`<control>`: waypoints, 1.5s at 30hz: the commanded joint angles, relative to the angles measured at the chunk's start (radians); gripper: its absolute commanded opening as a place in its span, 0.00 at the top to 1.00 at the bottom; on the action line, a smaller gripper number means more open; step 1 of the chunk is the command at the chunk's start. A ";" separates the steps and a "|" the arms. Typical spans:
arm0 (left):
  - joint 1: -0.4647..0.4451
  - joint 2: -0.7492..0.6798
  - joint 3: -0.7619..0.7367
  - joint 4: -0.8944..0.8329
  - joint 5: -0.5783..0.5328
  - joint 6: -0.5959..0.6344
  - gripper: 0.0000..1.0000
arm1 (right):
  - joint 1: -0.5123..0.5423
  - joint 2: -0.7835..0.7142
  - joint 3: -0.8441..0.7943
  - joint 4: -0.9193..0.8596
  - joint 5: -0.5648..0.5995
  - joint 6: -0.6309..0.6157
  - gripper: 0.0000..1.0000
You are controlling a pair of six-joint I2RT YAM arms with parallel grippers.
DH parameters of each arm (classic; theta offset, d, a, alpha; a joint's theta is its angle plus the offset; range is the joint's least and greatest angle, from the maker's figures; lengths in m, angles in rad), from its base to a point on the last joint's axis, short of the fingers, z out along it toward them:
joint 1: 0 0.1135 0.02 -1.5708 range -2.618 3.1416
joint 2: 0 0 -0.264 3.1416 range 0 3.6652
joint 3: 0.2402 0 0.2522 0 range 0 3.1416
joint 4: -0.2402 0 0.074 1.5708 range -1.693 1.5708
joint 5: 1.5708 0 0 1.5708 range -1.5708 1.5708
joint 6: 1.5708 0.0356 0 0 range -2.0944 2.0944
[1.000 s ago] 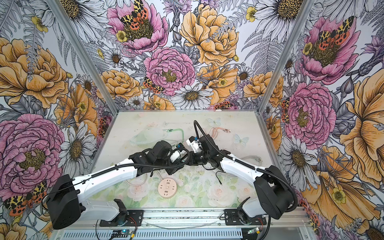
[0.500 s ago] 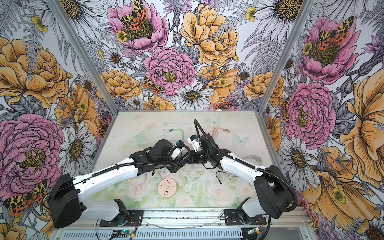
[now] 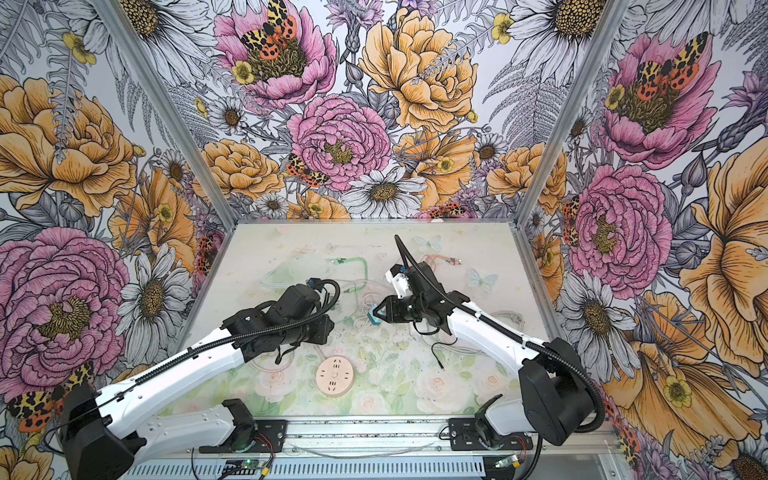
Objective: Insert the plug
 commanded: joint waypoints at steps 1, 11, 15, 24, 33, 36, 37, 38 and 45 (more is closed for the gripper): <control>0.025 -0.029 -0.079 -0.087 -0.005 -0.232 0.83 | -0.004 -0.045 0.031 -0.038 0.047 -0.048 1.00; 0.050 0.038 -0.179 -0.080 0.002 -0.329 0.89 | -0.003 -0.106 0.021 -0.092 0.085 -0.111 1.00; 0.031 0.060 -0.218 -0.028 0.069 -0.354 0.90 | -0.003 -0.129 0.008 -0.098 0.088 -0.112 1.00; -0.054 0.113 -0.260 0.003 0.117 -0.427 0.90 | -0.006 -0.147 -0.006 -0.105 0.098 -0.123 1.00; -0.187 0.273 -0.162 0.042 0.177 -0.410 0.88 | -0.008 -0.174 -0.031 -0.112 0.118 -0.132 1.00; -0.189 0.337 -0.128 0.058 0.141 -0.395 0.89 | -0.012 -0.182 -0.044 -0.120 0.127 -0.131 1.00; -0.187 0.356 -0.122 0.085 0.144 -0.391 0.89 | -0.012 -0.187 -0.049 -0.123 0.129 -0.130 1.00; -0.186 0.376 -0.121 0.124 0.159 -0.388 0.89 | -0.013 -0.193 -0.053 -0.127 0.131 -0.130 1.00; -0.200 0.503 -0.087 0.341 0.261 -0.388 0.89 | -0.024 -0.242 -0.058 -0.177 0.182 -0.142 1.00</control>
